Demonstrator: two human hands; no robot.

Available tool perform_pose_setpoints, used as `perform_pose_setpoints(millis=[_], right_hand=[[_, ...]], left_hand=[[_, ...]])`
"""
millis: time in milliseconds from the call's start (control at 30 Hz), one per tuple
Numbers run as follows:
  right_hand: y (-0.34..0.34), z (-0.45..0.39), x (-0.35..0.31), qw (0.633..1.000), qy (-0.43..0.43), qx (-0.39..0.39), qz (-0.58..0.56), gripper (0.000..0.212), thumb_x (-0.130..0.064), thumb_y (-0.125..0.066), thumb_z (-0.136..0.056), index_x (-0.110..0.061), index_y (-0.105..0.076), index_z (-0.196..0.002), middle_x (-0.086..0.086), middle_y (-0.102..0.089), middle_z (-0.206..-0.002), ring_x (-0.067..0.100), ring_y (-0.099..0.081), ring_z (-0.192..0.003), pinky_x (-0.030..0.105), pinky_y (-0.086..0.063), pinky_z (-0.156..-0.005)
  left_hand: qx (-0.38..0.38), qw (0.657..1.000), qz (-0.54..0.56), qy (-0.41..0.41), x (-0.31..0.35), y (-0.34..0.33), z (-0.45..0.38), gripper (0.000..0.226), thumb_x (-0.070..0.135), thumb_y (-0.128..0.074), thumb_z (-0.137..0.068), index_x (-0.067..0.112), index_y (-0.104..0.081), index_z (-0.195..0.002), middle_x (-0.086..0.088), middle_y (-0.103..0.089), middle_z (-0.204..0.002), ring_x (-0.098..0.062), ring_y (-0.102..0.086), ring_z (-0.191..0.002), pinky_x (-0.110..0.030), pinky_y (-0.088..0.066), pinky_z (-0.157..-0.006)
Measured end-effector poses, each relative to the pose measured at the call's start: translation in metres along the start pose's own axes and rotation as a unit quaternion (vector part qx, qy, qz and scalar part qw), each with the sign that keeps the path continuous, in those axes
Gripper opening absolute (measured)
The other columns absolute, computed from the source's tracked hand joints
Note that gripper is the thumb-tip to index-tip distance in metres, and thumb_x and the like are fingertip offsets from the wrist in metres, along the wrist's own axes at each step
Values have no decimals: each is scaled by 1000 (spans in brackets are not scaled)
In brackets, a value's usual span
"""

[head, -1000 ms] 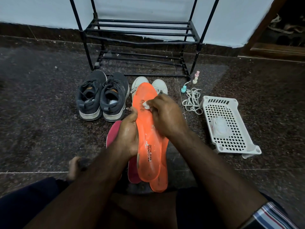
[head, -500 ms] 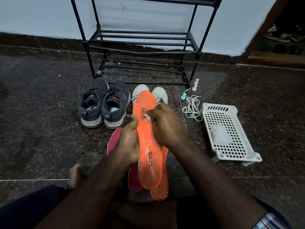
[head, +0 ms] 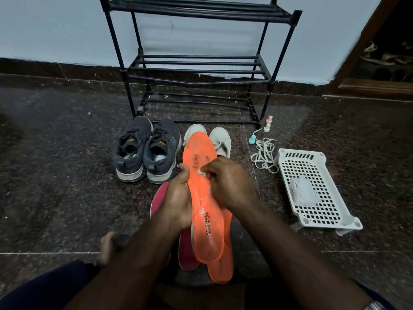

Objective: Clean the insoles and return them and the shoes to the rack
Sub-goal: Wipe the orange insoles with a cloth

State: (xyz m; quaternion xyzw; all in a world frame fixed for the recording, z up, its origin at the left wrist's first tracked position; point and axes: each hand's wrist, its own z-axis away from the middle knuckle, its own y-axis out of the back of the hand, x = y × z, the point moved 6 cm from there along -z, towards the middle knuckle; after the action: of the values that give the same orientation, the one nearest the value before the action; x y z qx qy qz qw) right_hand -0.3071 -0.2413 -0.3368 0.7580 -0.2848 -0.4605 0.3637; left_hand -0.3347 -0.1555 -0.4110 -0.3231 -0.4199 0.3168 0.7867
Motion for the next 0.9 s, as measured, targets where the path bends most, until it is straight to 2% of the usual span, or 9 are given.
perform_pose_setpoints(millis=[100, 167, 367, 467, 567, 633, 700, 800, 900], right_hand=[[-8, 7, -12, 999, 33, -31, -23, 30, -2, -63, -74, -22, -77, -92, -2, -71, -89, 20, -66, -87, 36, -54, -77], [-8, 10, -19, 997, 59, -41, -38, 33, 3, -61, -70, -20, -77, -89, -2, -70, -83, 19, -65, -81, 35, -54, -74], [12, -3, 3, 998, 12, 59, -19, 28, 4, -65, -72, -16, -76, -88, 2, -70, -85, 20, -65, -80, 26, -47, -74], [-4, 8, -6, 999, 30, -15, -8, 29, -1, -66, -74, -21, -77, -91, -2, -71, -87, 17, -66, -84, 31, -52, -77], [-7, 11, -14, 995, 41, -53, -77, 26, -2, -65, -76, -19, -77, -92, -2, -71, -89, 14, -64, -87, 28, -50, -82], [8, 4, -4, 989, -5, -3, -146, 23, -3, -67, -80, -19, -76, -95, -3, -71, -93, 8, -61, -89, 18, -45, -82], [21, -2, 10, 976, -60, 28, -209, 24, -6, -67, -84, -24, -71, -100, -9, -67, -96, 4, -60, -87, 20, -48, -81], [26, -3, 16, 964, -83, 25, -253, 24, -11, -65, -86, -30, -64, -101, -13, -59, -94, 9, -59, -82, 38, -55, -77], [30, -3, 17, 968, -78, 18, -238, 32, -11, -74, -81, -28, -68, -108, -14, -60, -102, 3, -59, -83, 35, -55, -83]], left_hand=[[3, 1000, 4, -4, 3, 1, -1, 74, 61, -32, -99, 3, -78, -96, -19, -74, -97, -32, -74, -86, -44, -57, -82], [8, 1000, 2, -5, 4, 2, -2, 72, 61, -33, -99, 2, -74, -100, -19, -74, -93, -32, -75, -83, -46, -51, -86], [-3, 1000, -9, 1, 0, 0, -1, 76, 61, -27, -101, 5, -79, -101, -20, -73, -111, -33, -73, -96, -47, -57, -86], [2, 1000, -4, 1, 1, 6, -4, 73, 61, -30, -100, 4, -76, -106, -19, -73, -105, -32, -73, -93, -47, -54, -91], [-13, 1000, -1, 0, 4, 5, -5, 75, 61, -31, -100, 3, -78, -99, -20, -74, -102, -33, -74, -90, -45, -62, -78], [-30, 1000, 0, 1, 4, 0, -3, 78, 62, -29, -100, 3, -79, -98, -22, -73, -106, -34, -74, -92, -48, -62, -75], [-46, 999, 1, 2, 4, -5, 0, 79, 63, -26, -100, 5, -79, -101, -22, -72, -111, -35, -73, -94, -49, -62, -73], [-66, 998, 6, 7, 2, -7, 1, 80, 68, -27, -97, 7, -75, -115, -21, -67, -125, -37, -68, -109, -57, -54, -92], [-78, 997, 14, 24, 0, -5, 1, 77, 70, -36, -95, 9, -65, -131, -21, -55, -142, -41, -47, -135, -64, -27, -115]])
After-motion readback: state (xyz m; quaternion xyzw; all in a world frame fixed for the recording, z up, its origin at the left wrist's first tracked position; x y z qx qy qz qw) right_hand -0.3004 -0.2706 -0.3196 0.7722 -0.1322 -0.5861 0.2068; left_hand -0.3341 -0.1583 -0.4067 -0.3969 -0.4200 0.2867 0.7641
